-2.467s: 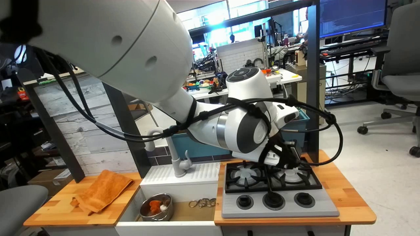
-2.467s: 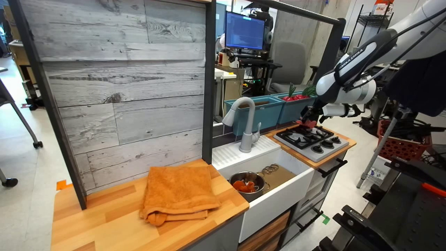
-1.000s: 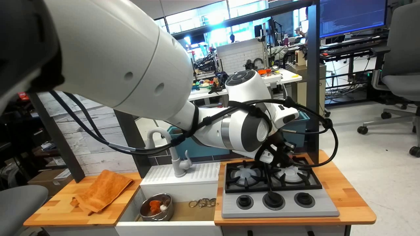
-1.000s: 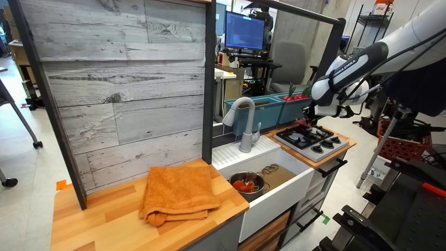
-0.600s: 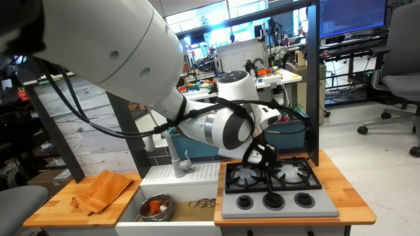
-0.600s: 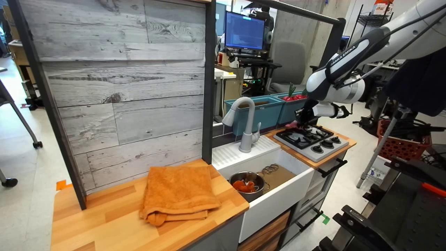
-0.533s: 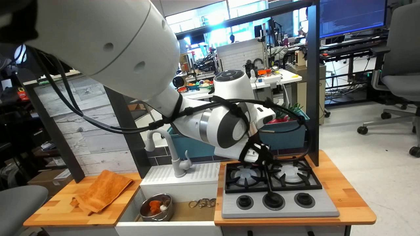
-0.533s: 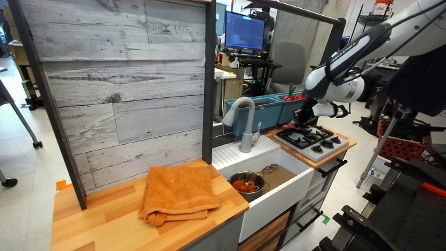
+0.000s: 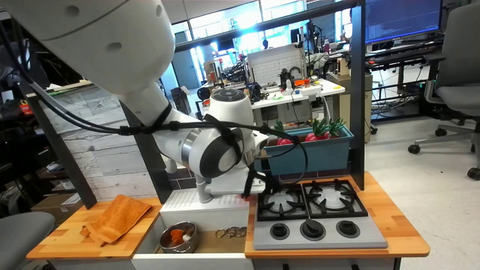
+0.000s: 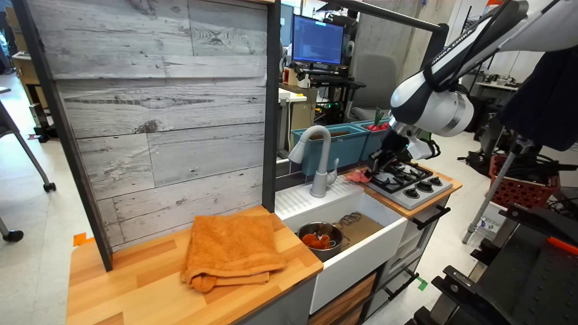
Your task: Wipe the left side of the counter with the orange towel, place the plush toys on the stove inside the silver pot in the sink
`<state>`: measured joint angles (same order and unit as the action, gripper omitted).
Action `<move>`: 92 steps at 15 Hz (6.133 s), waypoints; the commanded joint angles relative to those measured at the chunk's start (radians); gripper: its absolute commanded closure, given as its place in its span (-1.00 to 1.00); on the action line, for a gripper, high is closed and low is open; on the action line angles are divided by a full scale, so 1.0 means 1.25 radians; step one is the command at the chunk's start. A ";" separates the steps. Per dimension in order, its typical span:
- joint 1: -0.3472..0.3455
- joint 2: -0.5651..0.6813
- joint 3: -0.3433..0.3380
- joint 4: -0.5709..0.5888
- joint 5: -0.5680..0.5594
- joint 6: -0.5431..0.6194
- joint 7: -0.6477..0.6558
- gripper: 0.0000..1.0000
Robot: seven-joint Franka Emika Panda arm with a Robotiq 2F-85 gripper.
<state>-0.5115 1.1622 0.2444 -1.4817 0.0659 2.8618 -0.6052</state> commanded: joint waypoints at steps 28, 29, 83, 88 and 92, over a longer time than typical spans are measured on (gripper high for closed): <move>0.331 -0.249 -0.148 -0.519 -0.199 0.527 0.329 0.97; 0.326 -0.252 -0.149 -0.515 -0.198 0.508 0.338 0.39; 0.529 -0.162 -0.413 -0.293 -0.132 0.070 0.558 -1.00; 0.492 0.027 -0.353 -0.080 -0.121 -0.014 0.592 -1.00; 0.455 0.135 -0.350 0.025 -0.127 0.038 0.577 -1.00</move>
<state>0.1054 1.2297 -0.2052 -1.5825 -0.1068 2.8873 0.1398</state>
